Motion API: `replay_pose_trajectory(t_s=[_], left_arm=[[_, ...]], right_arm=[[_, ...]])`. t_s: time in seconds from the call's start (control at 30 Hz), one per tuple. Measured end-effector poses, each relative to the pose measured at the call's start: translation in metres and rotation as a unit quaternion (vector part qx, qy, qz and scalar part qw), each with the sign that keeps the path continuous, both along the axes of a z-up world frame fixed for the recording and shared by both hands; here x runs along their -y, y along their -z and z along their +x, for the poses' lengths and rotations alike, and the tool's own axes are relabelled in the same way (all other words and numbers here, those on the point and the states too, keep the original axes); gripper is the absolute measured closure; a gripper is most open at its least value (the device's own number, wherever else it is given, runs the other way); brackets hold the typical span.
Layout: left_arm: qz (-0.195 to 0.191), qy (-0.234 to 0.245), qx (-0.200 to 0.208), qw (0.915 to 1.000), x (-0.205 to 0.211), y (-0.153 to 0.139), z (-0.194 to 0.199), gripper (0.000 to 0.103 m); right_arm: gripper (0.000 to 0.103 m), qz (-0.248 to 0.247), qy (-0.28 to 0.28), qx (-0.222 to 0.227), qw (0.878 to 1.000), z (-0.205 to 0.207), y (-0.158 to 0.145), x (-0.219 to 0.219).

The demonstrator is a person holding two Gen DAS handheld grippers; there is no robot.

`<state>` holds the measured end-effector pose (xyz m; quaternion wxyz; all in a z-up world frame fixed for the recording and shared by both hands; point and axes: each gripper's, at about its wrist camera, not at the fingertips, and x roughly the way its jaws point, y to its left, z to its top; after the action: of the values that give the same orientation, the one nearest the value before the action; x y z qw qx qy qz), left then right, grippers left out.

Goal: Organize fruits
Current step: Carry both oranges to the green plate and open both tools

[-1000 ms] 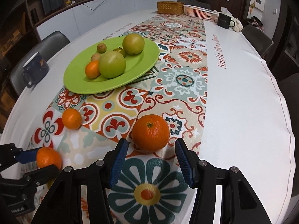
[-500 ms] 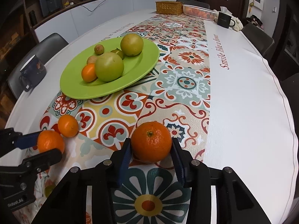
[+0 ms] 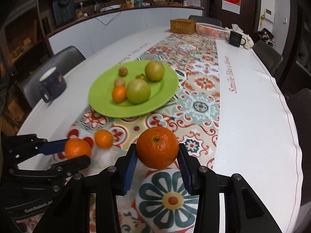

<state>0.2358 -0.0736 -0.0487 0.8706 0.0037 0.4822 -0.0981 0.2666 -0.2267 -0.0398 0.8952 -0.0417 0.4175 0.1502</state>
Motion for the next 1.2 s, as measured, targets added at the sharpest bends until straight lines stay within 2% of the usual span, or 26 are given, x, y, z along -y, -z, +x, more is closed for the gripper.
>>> replay_pose_trajectory(t_s=[0.37,0.73,0.93,1.2], left_arm=[[0.006,-0.002,0.053,0.9986,-0.026,-0.035,0.001,0.062],[0.023,-0.009,0.09,0.9956,-0.049,-0.056,0.04,0.062],[0.025,-0.007,0.093,0.9953,-0.056,-0.055,0.075,0.062],[0.009,-0.006,0.075,0.9971,-0.059,-0.036,0.128,0.062]], right_arm=[[0.061,0.012,-0.004,0.037,0.999,-0.001,-0.037,-0.021],[0.061,0.014,0.002,0.051,0.999,0.04,-0.054,-0.041],[0.061,0.007,0.007,0.042,0.999,0.077,-0.049,-0.049],[0.061,0.008,0.014,-0.003,1.0,0.126,-0.027,-0.05]])
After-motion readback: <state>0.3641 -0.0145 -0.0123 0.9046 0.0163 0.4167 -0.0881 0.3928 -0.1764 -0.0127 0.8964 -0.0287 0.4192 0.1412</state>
